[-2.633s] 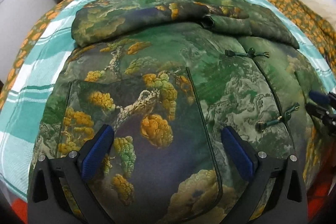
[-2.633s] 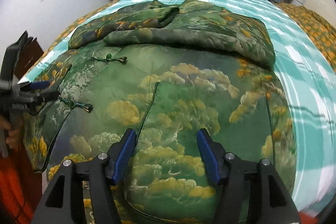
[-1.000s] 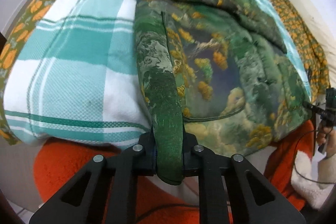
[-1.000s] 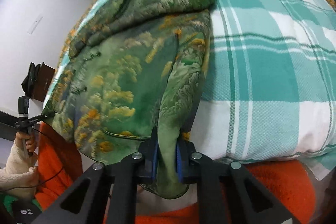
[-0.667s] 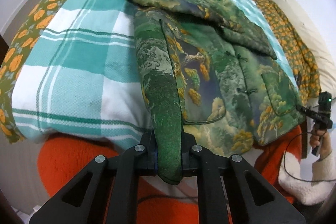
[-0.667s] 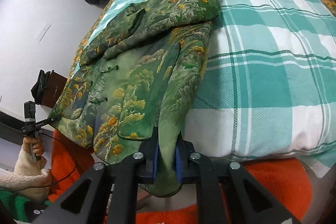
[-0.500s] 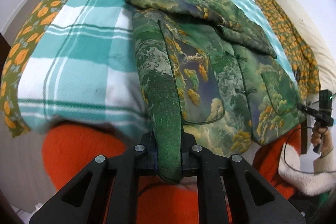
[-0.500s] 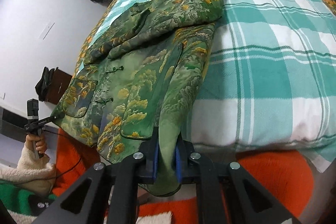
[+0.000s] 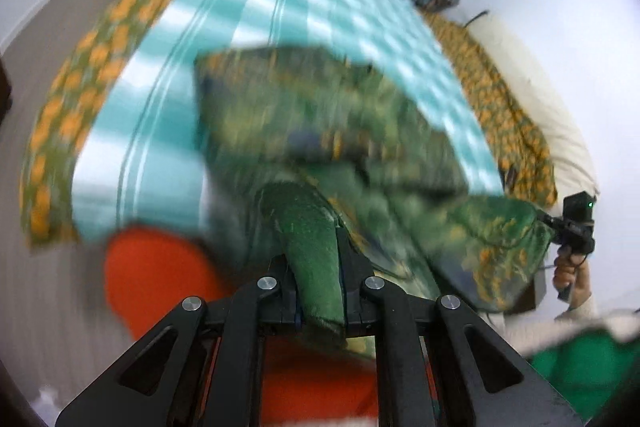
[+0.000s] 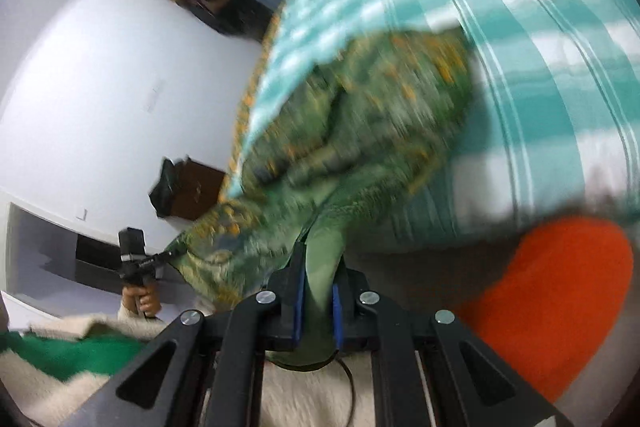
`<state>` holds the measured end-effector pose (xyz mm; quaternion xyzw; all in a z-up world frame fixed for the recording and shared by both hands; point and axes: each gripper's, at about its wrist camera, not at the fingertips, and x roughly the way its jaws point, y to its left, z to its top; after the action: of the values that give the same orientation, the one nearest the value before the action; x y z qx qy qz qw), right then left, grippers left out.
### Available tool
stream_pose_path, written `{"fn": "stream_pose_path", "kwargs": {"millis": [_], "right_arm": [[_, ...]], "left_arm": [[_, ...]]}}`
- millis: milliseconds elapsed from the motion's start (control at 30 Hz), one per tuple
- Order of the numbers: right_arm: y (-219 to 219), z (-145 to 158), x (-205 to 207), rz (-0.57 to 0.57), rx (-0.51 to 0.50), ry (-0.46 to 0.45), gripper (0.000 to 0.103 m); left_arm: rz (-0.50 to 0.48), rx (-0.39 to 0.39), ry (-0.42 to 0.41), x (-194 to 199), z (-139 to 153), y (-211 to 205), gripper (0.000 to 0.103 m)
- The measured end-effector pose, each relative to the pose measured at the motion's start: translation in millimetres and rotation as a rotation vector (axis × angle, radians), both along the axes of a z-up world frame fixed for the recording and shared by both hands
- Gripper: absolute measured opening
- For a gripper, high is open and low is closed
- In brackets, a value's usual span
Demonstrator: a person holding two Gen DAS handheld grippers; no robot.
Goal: Fold large clothes
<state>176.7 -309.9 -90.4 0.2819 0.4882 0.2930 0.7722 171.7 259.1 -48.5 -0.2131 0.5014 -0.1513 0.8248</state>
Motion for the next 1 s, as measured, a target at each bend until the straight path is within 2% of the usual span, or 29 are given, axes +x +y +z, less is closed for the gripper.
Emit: {"fn": "stream_pose_path", "kwargs": {"millis": [67,167,200,233,333,367,400,467,500,533,567,600,633,667,700,767,800,867,933,1000], "right_arm": [[3.5,-2.1,39.5,0.018,0.007,-0.016,0.01],[8.7,-17.2,99.8,-0.036,0.039,-0.029,0.01],[11.1,-27.2,128.0,-0.067,0.037,-0.037,0.01],[12.7,-29.6,137.8,-0.087,0.036,-0.038,0.01],[21.2,-63.3,190.1,-0.159,0.009,-0.033,0.01],[24.8,-76.5,202.5,-0.185,-0.012,-0.031,0.011],[28.7,-89.6,212.1,-0.212,-0.037,-0.025,0.013],[32.9,-111.3,219.7,-0.266,-0.084,0.012,0.016],[34.3,-126.8,223.7,-0.294,-0.072,0.043,0.026],[32.1,-134.3,223.6,-0.315,-0.033,0.052,0.046],[29.5,-135.4,221.4,-0.334,0.014,0.047,0.054],[26.4,-133.6,220.1,-0.345,0.054,0.037,0.065],[24.6,-130.5,219.9,-0.346,0.074,0.029,0.076],[21.1,-119.9,218.7,-0.338,0.099,-0.002,0.08],[18.6,-109.7,218.0,-0.332,0.093,-0.033,0.084],[17.9,-90.3,219.3,-0.302,0.028,-0.088,0.086],[21.4,-83.1,221.0,-0.272,-0.042,-0.106,0.086],[36.9,-76.7,226.6,-0.197,-0.228,-0.133,0.086],[58.2,-82.6,232.9,-0.118,-0.372,-0.136,0.086],[78.4,-97.1,241.9,-0.083,-0.467,-0.111,0.086]], "left_arm": [[0.043,-0.023,-0.032,46.0,-5.5,4.1,0.01],[0.12,-0.043,-0.041,105.2,-26.0,10.2,0.01],[0.137,-0.033,-0.043,116.5,-32.5,10.3,0.01],[0.148,-0.009,-0.045,132.5,-39.9,8.2,0.01],[0.168,0.04,-0.038,176.1,-66.2,-0.6,0.014],[0.175,0.056,-0.025,189.5,-79.0,-4.0,0.021],[0.177,0.057,-0.016,193.8,-85.3,-4.9,0.035],[0.178,0.019,0.003,199.6,-99.2,-3.8,0.052],[0.185,-0.013,0.007,199.8,-102.3,-0.7,0.055],[0.193,-0.046,0.004,198.1,-101.9,4.5,0.056],[0.206,-0.072,-0.012,194.6,-97.2,11.8,0.067],[0.219,-0.086,-0.034,190.3,-91.0,17.9,0.083],[0.234,-0.093,-0.07,183.0,-82.6,26.1,0.089],[0.24,-0.094,-0.11,175.5,-75.0,33.8,0.095],[0.234,-0.088,-0.133,171.8,-71.5,38.7,0.097],[0.18,-0.049,-0.143,167.1,-67.9,40.5,0.097],[0.142,-0.016,-0.123,167.2,-71.4,36.1,0.097],[0.063,0.03,-0.045,174.1,-90.1,20.1,0.097],[0.031,0.092,0.021,185.1,-114.4,-0.8,0.096],[0.034,0.171,0.05,198.1,-132.8,-23.6,0.082]]}}
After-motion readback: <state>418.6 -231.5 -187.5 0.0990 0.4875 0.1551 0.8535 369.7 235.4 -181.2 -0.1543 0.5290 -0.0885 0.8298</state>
